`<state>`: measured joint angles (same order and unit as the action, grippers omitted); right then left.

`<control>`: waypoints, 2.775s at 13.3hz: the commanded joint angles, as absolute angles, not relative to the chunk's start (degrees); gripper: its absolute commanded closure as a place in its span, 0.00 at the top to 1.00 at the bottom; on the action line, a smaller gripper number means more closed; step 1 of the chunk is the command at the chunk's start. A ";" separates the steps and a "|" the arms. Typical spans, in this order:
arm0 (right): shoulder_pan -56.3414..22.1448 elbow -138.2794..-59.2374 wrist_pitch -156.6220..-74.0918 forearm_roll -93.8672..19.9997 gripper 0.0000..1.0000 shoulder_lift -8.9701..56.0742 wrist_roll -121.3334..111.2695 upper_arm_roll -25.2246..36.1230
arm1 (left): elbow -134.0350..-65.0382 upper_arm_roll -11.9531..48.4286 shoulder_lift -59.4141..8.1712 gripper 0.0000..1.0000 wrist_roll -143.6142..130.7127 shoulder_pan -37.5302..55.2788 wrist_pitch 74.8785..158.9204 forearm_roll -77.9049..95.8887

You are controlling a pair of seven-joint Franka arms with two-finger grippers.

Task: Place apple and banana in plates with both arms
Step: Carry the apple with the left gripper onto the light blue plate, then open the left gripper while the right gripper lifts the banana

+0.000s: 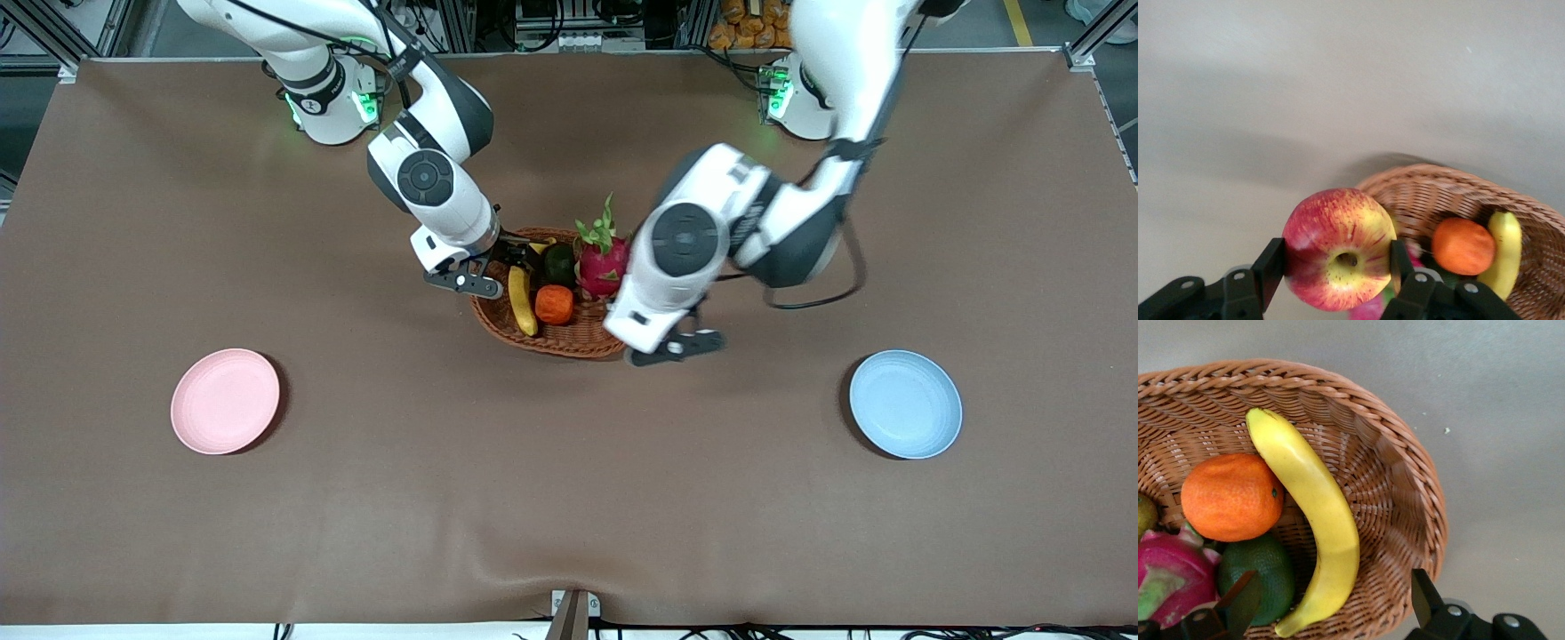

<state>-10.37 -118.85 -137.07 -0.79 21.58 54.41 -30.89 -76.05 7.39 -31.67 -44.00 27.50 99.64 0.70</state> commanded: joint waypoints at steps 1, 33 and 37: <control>-10.46 -119.09 -141.14 0.18 1.00 25.04 54.14 -31.20 | -77.34 7.56 -27.52 0.00 -32.66 19.02 94.33 0.44; -12.13 -111.54 -120.25 0.26 0.12 16.35 50.47 -20.15 | -77.61 12.39 -22.26 1.00 11.95 -12.75 101.78 -3.08; -5.82 -110.74 -119.70 0.35 0.12 16.87 38.62 -13.02 | -77.52 16.42 -14.96 1.00 9.16 -12.74 96.42 -2.99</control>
